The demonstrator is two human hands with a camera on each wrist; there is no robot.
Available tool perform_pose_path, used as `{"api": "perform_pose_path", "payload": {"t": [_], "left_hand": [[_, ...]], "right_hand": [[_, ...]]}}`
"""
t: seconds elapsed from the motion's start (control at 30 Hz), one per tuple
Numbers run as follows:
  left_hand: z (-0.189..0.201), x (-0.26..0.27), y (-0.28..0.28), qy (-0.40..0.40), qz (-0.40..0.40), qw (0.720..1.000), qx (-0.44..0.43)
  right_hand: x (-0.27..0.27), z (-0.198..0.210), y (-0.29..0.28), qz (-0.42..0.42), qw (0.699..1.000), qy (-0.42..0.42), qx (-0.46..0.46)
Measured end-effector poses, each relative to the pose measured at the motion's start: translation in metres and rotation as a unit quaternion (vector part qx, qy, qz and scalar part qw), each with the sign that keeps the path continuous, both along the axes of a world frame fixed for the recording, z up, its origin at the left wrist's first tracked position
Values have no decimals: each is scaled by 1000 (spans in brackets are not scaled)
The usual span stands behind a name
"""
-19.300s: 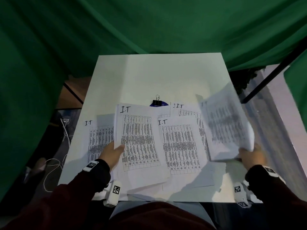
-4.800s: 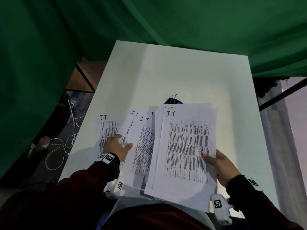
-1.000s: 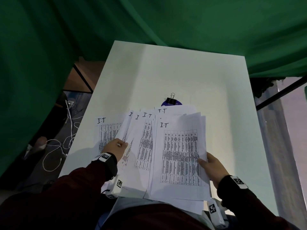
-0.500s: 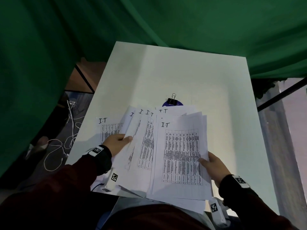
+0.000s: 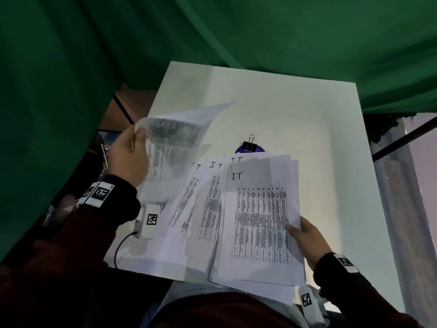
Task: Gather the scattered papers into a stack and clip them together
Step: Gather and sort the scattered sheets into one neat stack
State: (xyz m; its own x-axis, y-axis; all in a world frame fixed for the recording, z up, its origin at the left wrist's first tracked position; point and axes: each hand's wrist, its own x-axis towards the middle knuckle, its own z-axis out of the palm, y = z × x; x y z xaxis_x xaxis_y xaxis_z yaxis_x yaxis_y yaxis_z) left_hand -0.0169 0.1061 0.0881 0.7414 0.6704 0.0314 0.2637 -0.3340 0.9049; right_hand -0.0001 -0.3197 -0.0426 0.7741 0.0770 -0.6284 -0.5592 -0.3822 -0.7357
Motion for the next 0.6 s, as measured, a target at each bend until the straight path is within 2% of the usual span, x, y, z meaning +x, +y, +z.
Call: {"api": "perform_pose_path", "payload": {"t": [0.13, 0.23, 0.33, 0.43, 0.6], "left_hand": [[-6, -3, -33, 2, -19, 996, -84], [-28, -12, -67, 77, -60, 989, -108], [-68, -22, -96, 166, -95, 974, -118], [-91, -29, -121, 259, -107, 948, -152], [-118, -30, -136, 257, -94, 932, -238]], "right_hand": [[6, 4, 6, -30, 999, -5, 40], [10, 4, 9, -50, 997, -6, 60], [9, 4, 11, -71, 991, 9, 115], [8, 15, 15, -54, 985, 28, 162], [7, 36, 19, 13, 989, 36, 141]]}}
